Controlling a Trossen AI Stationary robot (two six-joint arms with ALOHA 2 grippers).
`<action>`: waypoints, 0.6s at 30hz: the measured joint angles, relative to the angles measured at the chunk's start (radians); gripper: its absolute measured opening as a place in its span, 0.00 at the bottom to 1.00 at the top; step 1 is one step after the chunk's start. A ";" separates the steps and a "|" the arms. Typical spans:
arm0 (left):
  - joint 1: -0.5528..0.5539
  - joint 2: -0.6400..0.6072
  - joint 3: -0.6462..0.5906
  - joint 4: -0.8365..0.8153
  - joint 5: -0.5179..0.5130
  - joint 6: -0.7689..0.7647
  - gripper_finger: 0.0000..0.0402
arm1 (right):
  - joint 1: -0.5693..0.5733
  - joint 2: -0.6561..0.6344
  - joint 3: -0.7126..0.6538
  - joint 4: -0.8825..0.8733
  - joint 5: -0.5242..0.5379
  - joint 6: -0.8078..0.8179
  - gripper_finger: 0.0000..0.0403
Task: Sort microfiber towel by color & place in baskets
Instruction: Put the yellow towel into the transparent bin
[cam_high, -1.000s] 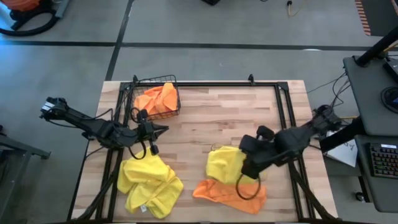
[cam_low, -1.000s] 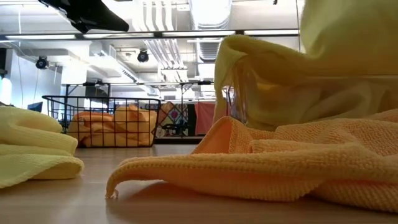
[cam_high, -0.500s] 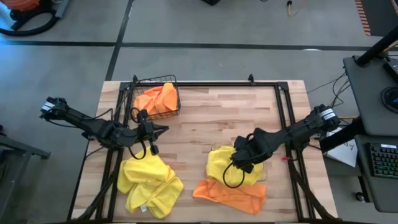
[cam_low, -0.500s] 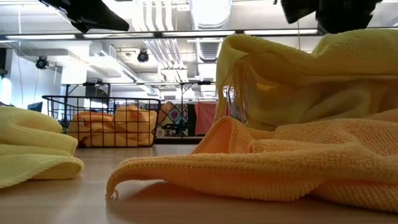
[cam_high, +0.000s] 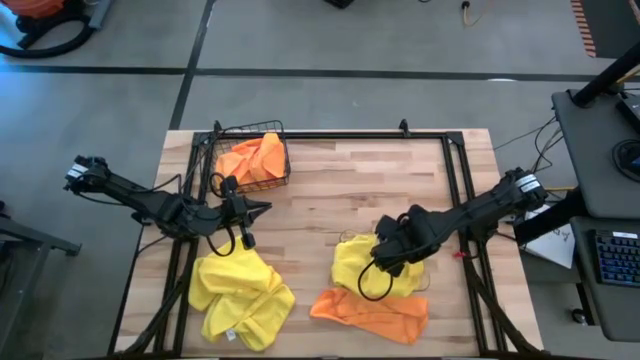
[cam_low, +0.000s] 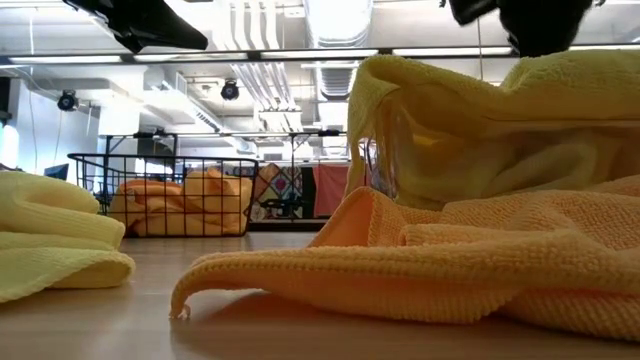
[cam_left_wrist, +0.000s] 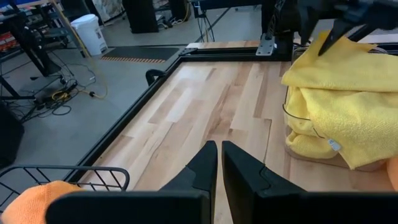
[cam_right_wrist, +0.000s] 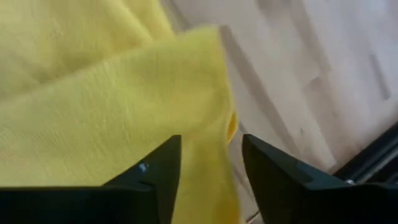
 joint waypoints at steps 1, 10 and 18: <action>0.000 0.000 0.000 0.000 0.000 0.000 0.02 | 0.000 0.000 0.018 -0.012 0.017 0.006 0.44; 0.000 0.000 0.000 0.000 0.000 0.000 0.02 | 0.008 0.002 0.150 0.011 -0.009 0.033 0.46; 0.000 0.001 0.000 0.000 0.003 -0.013 0.02 | 0.026 0.092 0.053 0.055 -0.104 0.043 0.19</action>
